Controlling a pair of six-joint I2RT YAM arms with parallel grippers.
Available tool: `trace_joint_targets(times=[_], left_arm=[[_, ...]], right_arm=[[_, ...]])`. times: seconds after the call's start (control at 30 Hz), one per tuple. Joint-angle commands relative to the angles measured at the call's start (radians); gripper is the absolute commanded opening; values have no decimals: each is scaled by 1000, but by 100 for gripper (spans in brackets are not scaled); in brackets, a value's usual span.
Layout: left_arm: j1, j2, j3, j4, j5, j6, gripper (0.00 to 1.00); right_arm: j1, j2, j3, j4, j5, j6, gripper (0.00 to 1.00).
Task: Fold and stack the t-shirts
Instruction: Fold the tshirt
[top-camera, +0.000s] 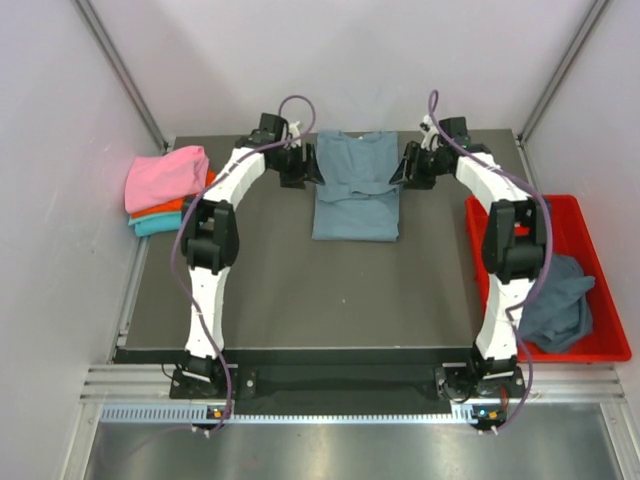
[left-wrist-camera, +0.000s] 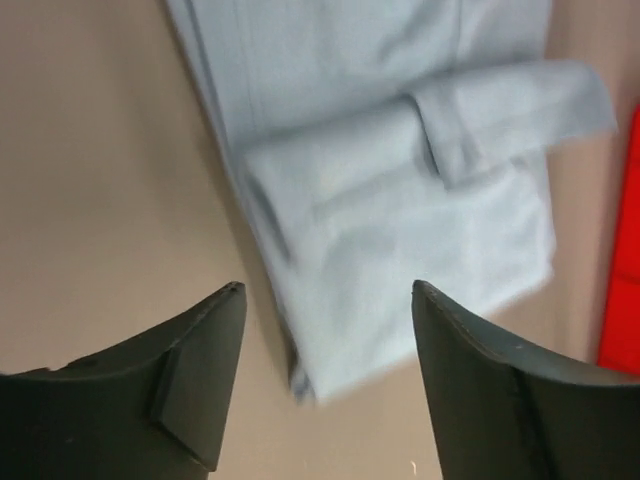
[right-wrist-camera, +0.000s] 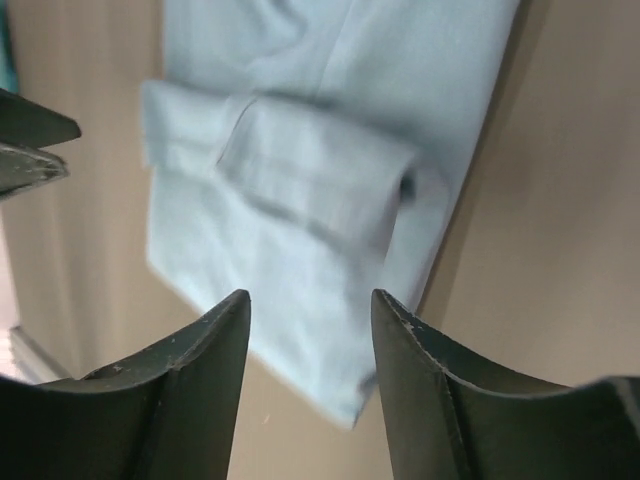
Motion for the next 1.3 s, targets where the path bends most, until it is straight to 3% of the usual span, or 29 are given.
trace_joint_targets(times=[0.0, 0.03, 0.17, 0.3, 0.6, 1.07, 1.27], left_arm=[[41, -234, -154, 48, 78, -26, 74], [44, -248, -225, 43, 114, -31, 85], [46, -234, -327, -24, 186, -58, 85], [48, -224, -440, 54, 223, -156, 85], [46, -176, -537, 106, 278, -250, 82], [8, -66, -482, 164, 283, -310, 79], [3, -56, -494, 166, 284, -317, 70]], right_arm=[[-33, -191, -94, -34, -41, 6, 52], [-34, -230, -177, -28, -53, 11, 53], [-33, -284, -386, 20, -135, 62, 55], [-28, -265, -496, 29, -184, 88, 56], [-19, -176, -472, 57, -198, 115, 58], [7, -44, -383, 111, -173, 131, 58], [12, -34, -366, 106, -167, 129, 54]])
